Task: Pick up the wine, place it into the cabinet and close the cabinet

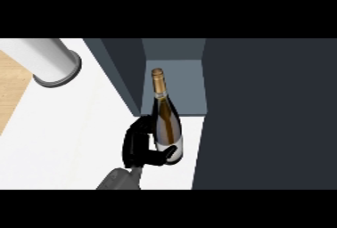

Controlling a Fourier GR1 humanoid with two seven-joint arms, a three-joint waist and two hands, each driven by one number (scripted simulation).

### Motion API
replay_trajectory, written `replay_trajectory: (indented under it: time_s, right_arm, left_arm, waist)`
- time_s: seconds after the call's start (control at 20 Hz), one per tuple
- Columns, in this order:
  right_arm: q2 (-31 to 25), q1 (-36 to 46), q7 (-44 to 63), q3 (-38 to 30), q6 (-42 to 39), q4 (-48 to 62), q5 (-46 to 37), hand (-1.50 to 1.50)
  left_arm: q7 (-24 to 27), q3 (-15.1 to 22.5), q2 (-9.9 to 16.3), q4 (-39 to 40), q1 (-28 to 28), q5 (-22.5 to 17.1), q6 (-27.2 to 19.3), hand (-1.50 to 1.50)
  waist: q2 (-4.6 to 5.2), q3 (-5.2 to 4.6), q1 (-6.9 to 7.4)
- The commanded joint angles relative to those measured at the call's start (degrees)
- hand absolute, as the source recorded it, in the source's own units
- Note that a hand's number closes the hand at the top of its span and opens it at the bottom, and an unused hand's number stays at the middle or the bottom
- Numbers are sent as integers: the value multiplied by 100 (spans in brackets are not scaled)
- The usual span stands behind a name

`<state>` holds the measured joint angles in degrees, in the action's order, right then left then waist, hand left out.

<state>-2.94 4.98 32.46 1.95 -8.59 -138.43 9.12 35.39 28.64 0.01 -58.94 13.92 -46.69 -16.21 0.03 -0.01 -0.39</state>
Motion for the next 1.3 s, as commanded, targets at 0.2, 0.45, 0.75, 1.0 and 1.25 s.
replay_trajectory:
  time_s: [0.2,0.45,0.75,1.0,1.25]
  right_arm:
    - [34,428,194,120,174,59,-12,-150]
    - [48,-149,9,-6,-30,-214,318,-150]
    - [37,29,-68,-28,47,76,147,-150]
    - [28,177,-2,58,86,61,83,-150]
    - [-56,-356,-649,-151,-361,218,306,-150]
  left_arm:
    - [866,137,-1,1465,1090,-729,377,150]
    - [657,-53,-1,1649,1482,-794,347,150]
    - [455,221,-1,1593,1955,-1206,-264,150]
    - [467,-132,-1,2443,2688,-1649,-46,150]
    - [521,-112,-2,2770,3327,-1974,-250,150]
  waist:
    - [13,-5,-32]
    - [7,-1,-34]
    - [4,-1,-22]
    - [18,-3,-63]
    - [33,0,-161]
